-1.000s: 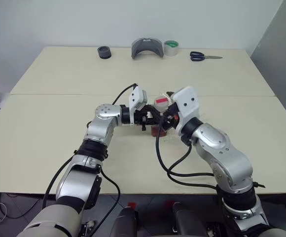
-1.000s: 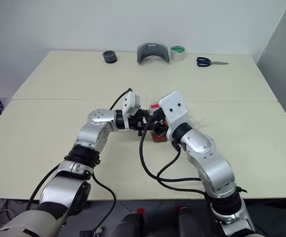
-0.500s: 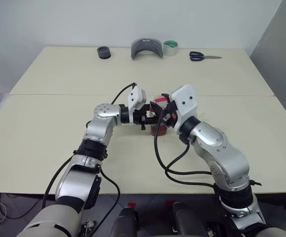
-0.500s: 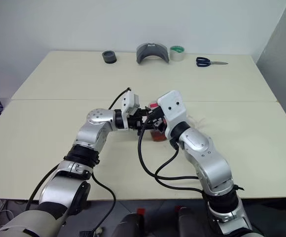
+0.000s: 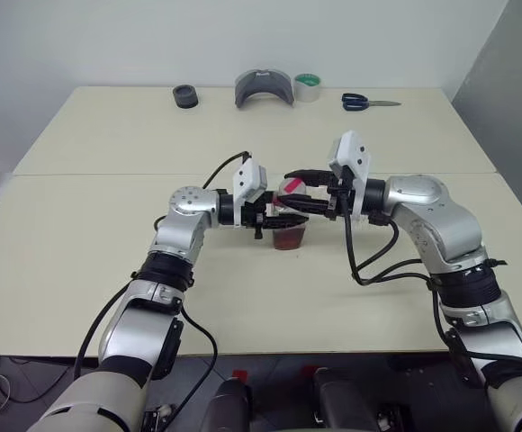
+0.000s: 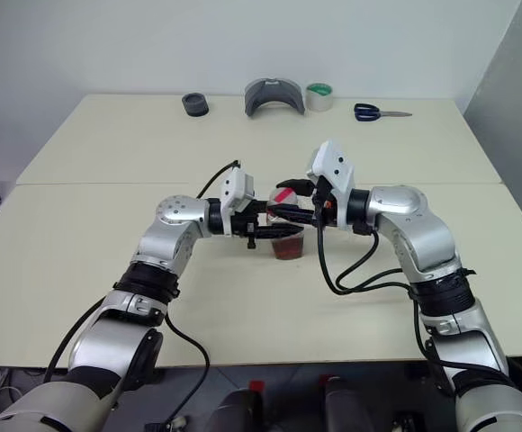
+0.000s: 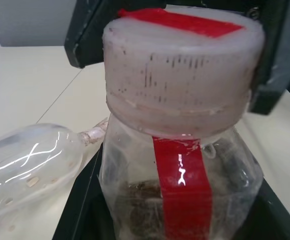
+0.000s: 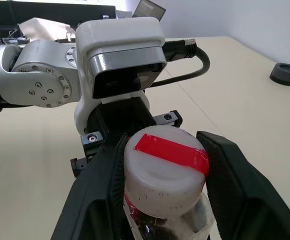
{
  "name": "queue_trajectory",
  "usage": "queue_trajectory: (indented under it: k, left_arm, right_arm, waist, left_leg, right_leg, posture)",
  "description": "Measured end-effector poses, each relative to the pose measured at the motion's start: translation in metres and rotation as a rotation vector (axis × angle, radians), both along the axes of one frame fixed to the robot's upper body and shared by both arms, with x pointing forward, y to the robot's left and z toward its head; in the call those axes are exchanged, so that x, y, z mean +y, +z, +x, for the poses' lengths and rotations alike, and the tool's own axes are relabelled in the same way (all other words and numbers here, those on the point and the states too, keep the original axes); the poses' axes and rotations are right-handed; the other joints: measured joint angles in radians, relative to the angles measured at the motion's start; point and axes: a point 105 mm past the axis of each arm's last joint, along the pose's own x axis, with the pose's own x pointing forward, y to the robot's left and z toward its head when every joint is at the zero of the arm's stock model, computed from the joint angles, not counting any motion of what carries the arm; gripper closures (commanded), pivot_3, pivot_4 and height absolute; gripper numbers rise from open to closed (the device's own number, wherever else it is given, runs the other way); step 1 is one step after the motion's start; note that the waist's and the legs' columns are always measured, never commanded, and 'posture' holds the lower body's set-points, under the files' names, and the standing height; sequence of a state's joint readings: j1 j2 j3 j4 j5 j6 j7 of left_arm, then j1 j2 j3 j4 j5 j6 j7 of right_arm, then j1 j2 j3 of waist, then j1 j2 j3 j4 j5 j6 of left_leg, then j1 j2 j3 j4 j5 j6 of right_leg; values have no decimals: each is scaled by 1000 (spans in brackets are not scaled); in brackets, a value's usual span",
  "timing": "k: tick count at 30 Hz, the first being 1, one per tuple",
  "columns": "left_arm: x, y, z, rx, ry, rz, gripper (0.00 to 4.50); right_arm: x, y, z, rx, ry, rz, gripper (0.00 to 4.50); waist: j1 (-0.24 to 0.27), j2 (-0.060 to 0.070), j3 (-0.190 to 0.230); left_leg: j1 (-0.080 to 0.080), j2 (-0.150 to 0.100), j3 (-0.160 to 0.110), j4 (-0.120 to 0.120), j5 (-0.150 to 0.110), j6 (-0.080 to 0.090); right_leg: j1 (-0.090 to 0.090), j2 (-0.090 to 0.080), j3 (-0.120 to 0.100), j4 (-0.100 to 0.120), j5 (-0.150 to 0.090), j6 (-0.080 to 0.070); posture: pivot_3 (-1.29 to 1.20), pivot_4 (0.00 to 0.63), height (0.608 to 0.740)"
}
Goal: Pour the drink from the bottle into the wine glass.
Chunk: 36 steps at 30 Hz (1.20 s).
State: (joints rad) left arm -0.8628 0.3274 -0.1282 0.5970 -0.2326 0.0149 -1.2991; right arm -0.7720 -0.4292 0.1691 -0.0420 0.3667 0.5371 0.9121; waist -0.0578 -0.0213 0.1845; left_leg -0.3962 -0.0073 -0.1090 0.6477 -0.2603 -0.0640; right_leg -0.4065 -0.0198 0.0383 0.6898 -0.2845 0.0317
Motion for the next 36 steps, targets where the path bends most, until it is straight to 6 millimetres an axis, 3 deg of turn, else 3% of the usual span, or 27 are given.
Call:
queue_trajectory:
  k: [3, 4, 12, 20, 36]
  left_arm:
    - [0, 0, 0, -2, -1, 0, 2714]
    - [0, 1, 0, -3, -1, 0, 2714]
    - [-1, 1, 0, -1, -3, -3, 2714]
    - [-4, 0, -1, 8, -4, -9, 2714]
    - [-5, -1, 0, 19, 4, -11, 2715]
  right_arm:
    - [-7, -2, -5, 13, -31, 10, 205]
    - [-11, -1, -8, 11, -41, 6, 161]
    - [-13, 12, -23, -52, -114, 56, 161]
    - [-10, 8, -8, -131, -254, 38, 161]
    - [-17, 3, -11, -142, -271, 19, 161]
  waist:
    - [2, 0, 0]
    - [2, 0, 0]
    - [0, 0, 0]
    - [1, 0, 0]
    - [1, 0, 0]
  left_leg:
    - [-1, 0, -1, 0, 0, 0]
    - [-1, 0, -1, 0, 0, 0]
    - [0, 1, 0, 0, 0, 0]
    - [0, 0, 0, 0, 0, 0]
    - [0, 0, 0, 0, 0, 0]
  right_leg:
    - [0, 0, 0, 0, 0, 0]
    - [0, 0, 0, 0, 0, 0]
    - [0, 1, 0, 1, 0, 0]
    - [0, 0, 0, 0, 0, 0]
    - [0, 0, 0, 1, 0, 0]
  posture:
    - [0, 150, 740]
    - [0, 150, 740]
    - [0, 150, 740]
    - [0, 150, 740]
    - [0, 150, 740]
